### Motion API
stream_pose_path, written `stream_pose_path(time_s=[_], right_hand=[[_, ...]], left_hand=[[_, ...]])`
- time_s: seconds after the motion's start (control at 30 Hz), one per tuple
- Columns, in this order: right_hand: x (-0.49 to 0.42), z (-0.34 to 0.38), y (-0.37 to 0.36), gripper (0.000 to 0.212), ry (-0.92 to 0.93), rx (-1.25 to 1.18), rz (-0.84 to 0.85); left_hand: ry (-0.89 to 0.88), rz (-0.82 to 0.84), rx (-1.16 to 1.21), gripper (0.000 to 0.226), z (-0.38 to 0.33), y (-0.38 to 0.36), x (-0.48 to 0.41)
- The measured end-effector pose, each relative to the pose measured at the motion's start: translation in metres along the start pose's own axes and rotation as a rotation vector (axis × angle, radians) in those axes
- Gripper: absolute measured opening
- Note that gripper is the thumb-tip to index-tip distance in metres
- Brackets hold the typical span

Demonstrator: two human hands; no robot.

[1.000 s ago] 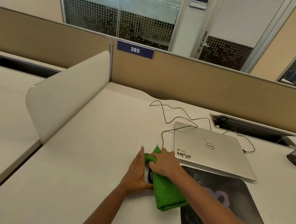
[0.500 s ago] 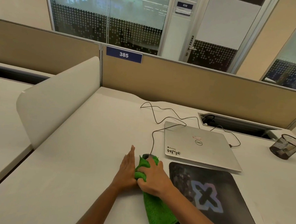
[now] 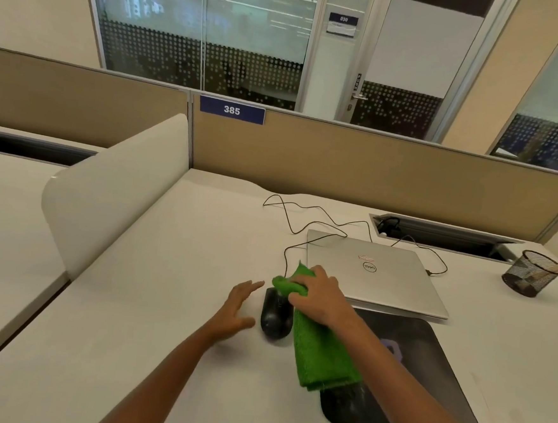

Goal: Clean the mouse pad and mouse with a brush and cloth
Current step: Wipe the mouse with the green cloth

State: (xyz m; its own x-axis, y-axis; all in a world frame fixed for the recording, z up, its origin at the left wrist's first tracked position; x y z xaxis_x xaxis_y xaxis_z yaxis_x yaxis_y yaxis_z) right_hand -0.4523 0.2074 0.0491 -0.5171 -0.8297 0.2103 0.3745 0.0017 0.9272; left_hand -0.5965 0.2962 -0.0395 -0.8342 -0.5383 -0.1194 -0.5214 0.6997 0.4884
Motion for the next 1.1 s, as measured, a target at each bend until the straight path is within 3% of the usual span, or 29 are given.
stream_pose_path(time_s=[0.1, 0.3, 0.43, 0.7, 1.1], right_hand=[[-0.008, 0.003, -0.01, 0.047, -0.002, 0.06, 0.025], [-0.001, 0.003, -0.058, 0.051, 0.009, 0.104, 0.079], [0.003, 0.003, -0.067, 0.052, 0.029, 0.082, 0.001], [0.018, 0.006, -0.079, 0.053, 0.063, 0.073, -0.031], [0.05, 0.015, -0.091, 0.05, 0.088, 0.145, -0.003]], left_hand=[[0.047, -0.024, 0.043, 0.065, -0.003, 0.009, -0.007], [0.13, 0.036, 0.1, 0.037, -0.011, 0.009, -0.033], [0.185, 0.145, -0.033, 0.055, -0.011, 0.005, -0.045], [0.22, 0.192, -0.288, 0.059, -0.014, 0.007, -0.055], [0.182, 0.168, -0.311, 0.053, -0.016, 0.007, -0.048]])
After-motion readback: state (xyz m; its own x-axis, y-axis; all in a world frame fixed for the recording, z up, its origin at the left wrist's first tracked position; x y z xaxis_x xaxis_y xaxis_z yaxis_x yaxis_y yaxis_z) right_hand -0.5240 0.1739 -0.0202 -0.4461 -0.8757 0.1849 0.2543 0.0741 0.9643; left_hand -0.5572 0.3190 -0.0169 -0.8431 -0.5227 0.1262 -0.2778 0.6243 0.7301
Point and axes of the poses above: each hand's wrist, its own x-axis away from the middle knuckle, its own y-axis out of the back of the hand, z = x × y, the point moved 3 cm from there along -x, towards the middle knuckle, and after that the axes turned 10 degrees about -y, right-handed, at the moved point
